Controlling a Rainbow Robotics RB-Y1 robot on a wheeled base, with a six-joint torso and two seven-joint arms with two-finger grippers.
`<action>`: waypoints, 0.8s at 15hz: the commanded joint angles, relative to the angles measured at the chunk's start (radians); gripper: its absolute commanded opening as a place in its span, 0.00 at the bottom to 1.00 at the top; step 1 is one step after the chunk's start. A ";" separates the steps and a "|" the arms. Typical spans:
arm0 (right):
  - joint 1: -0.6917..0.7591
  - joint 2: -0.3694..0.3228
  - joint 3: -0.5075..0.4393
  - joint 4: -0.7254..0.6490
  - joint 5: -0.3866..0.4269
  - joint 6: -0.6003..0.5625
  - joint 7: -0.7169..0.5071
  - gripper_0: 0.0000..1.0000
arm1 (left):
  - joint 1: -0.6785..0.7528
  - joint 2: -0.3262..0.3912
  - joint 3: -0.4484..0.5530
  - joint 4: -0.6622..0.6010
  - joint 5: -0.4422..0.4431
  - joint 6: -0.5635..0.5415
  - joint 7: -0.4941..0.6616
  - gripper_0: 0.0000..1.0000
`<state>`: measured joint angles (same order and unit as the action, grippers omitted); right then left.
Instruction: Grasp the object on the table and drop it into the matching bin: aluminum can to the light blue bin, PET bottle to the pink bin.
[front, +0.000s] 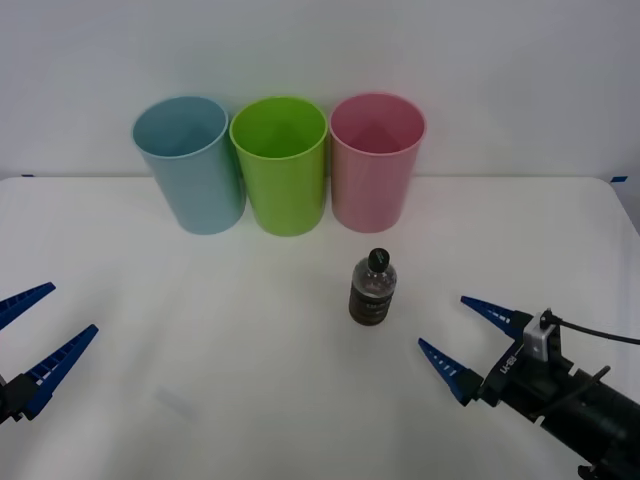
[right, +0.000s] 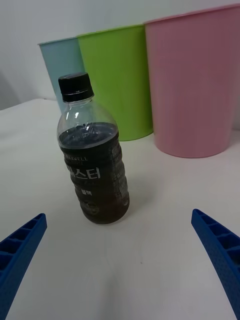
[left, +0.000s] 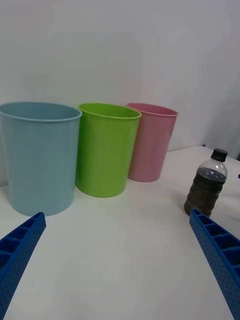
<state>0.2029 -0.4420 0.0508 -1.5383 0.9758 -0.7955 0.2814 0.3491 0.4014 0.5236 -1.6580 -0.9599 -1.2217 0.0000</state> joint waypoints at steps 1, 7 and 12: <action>-0.022 0.009 0.040 0.000 0.001 0.053 0.005 1.00 | 0.000 0.000 0.000 0.000 0.000 0.000 0.000 1.00; -0.068 0.065 0.109 0.000 0.050 0.167 0.010 1.00 | 0.000 0.000 0.000 0.000 0.000 0.000 0.000 1.00; -0.120 0.072 0.201 0.000 0.050 0.288 0.012 1.00 | 0.000 0.000 0.000 0.000 0.000 0.000 0.000 1.00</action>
<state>0.0916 -0.3691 0.2387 -1.5381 1.0260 -0.5252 0.2929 0.3491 0.4014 0.5236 -1.6580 -0.9599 -1.2217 0.0000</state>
